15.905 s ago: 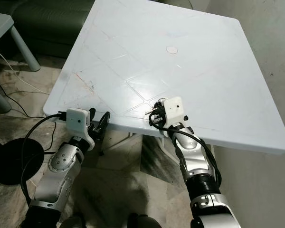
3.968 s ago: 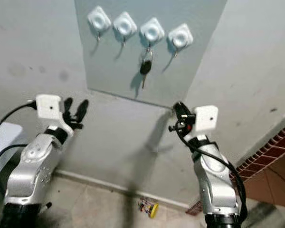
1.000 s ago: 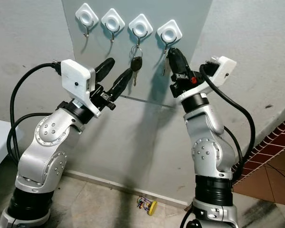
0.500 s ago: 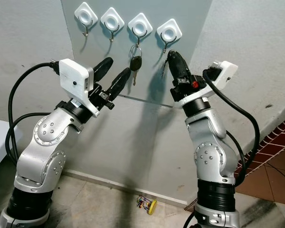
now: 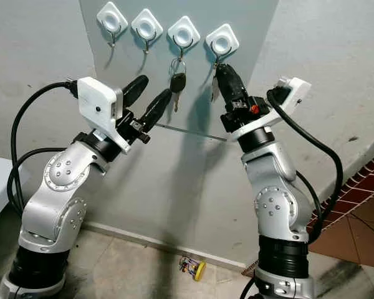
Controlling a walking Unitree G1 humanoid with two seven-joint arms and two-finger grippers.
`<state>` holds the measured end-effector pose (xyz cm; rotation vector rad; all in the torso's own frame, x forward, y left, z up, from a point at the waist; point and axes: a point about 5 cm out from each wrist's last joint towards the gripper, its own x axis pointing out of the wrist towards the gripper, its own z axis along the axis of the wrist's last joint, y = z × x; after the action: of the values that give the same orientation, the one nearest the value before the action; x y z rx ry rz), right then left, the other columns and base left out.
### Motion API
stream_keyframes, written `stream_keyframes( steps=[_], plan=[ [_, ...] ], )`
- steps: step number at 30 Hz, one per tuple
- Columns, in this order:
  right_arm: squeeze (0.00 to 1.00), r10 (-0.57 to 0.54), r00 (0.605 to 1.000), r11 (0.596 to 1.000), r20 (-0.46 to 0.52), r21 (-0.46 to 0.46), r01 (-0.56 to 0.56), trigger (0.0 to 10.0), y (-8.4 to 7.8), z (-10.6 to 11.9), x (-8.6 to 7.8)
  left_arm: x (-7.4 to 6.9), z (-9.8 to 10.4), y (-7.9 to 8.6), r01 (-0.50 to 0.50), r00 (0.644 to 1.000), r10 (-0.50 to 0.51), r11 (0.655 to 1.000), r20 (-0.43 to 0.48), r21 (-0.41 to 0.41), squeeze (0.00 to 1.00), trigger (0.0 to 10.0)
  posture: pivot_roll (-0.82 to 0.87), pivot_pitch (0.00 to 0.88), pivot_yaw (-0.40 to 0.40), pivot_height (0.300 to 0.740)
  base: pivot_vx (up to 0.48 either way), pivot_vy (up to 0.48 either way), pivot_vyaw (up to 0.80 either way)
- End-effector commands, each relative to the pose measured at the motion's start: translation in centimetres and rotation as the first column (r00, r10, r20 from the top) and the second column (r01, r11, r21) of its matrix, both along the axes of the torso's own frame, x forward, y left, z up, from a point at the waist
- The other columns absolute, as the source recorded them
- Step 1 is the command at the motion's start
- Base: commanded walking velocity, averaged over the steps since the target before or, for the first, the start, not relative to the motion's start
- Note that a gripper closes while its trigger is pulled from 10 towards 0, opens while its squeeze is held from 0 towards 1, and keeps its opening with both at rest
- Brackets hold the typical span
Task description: Hang keys on a hook
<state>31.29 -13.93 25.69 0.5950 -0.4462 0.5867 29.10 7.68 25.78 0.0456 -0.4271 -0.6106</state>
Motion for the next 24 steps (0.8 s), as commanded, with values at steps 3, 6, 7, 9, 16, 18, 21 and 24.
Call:
stream_keyframes(
  steps=[3, 6, 7, 9, 16, 18, 21, 24],
  plan=[
    [0.00, 0.016, 0.999, 1.000, 0.042, -0.001, -0.016, 10.0, -0.09, 0.92, -0.36, -0.15, 0.38, 0.12, -0.008, 1.000, 0.008, 1.000, 0.014, -0.002, 0.00, 10.0, 0.05, 0.068, -0.065, 0.740, 0.000, 0.000, 0.00],
    [0.00, 0.016, 0.999, 1.000, 0.039, 0.000, -0.016, 10.0, -0.17, 0.79, -0.44, -0.16, 0.38, 0.10, -0.007, 1.000, 0.007, 1.000, 0.013, -0.002, 0.00, 10.0, 0.05, 0.068, -0.065, 0.740, 0.000, 0.000, 0.00],
    [0.00, 0.017, 0.999, 1.000, 0.041, 0.002, -0.017, 10.0, -0.18, 0.80, -0.47, -0.16, 0.37, 0.09, -0.007, 1.000, 0.007, 1.000, 0.013, -0.002, 0.00, 10.0, 0.05, 0.068, -0.065, 0.740, 0.000, 0.000, 0.00],
    [0.00, 0.020, 0.998, 1.000, 0.052, 0.010, -0.021, 10.0, -0.16, 0.98, -0.59, -0.16, 0.38, 0.09, -0.007, 1.000, 0.007, 1.000, 0.013, -0.001, 0.00, 10.0, 0.05, 0.070, -0.062, 0.740, 0.000, 0.000, 0.00],
    [0.00, 0.020, 0.997, 1.000, 0.071, 0.022, -0.021, 10.0, -0.23, 1.24, -0.68, -0.17, 0.40, 0.08, -0.005, 1.000, 0.005, 1.000, 0.014, 0.000, 0.00, 10.0, 0.05, 0.069, -0.062, 0.740, 0.000, 0.000, 0.00],
    [0.00, 0.020, 0.997, 1.000, 0.072, 0.023, -0.022, 10.0, -0.22, 1.26, -0.70, -0.17, 0.40, 0.09, -0.006, 1.000, 0.006, 1.000, 0.014, 0.000, 0.00, 10.0, 0.05, 0.069, -0.062, 0.740, 0.000, 0.000, 0.00],
    [0.00, 0.017, 0.998, 1.000, 0.064, 0.021, -0.019, 10.0, -0.24, 1.15, -0.62, -0.19, 0.40, 0.09, -0.006, 1.000, 0.006, 1.000, 0.014, 0.000, 0.00, 10.0, 0.05, 0.072, -0.063, 0.740, 0.000, 0.000, 0.00],
    [0.00, -0.033, 0.999, 0.999, 0.041, 0.001, 0.033, 10.0, -0.51, 0.82, -0.19, -0.18, 0.39, 0.09, -0.006, 1.000, 0.006, 1.000, 0.014, 0.001, 0.00, 10.0, 0.05, 0.072, -0.063, 0.740, 0.000, 0.000, 0.00]
  ],
)
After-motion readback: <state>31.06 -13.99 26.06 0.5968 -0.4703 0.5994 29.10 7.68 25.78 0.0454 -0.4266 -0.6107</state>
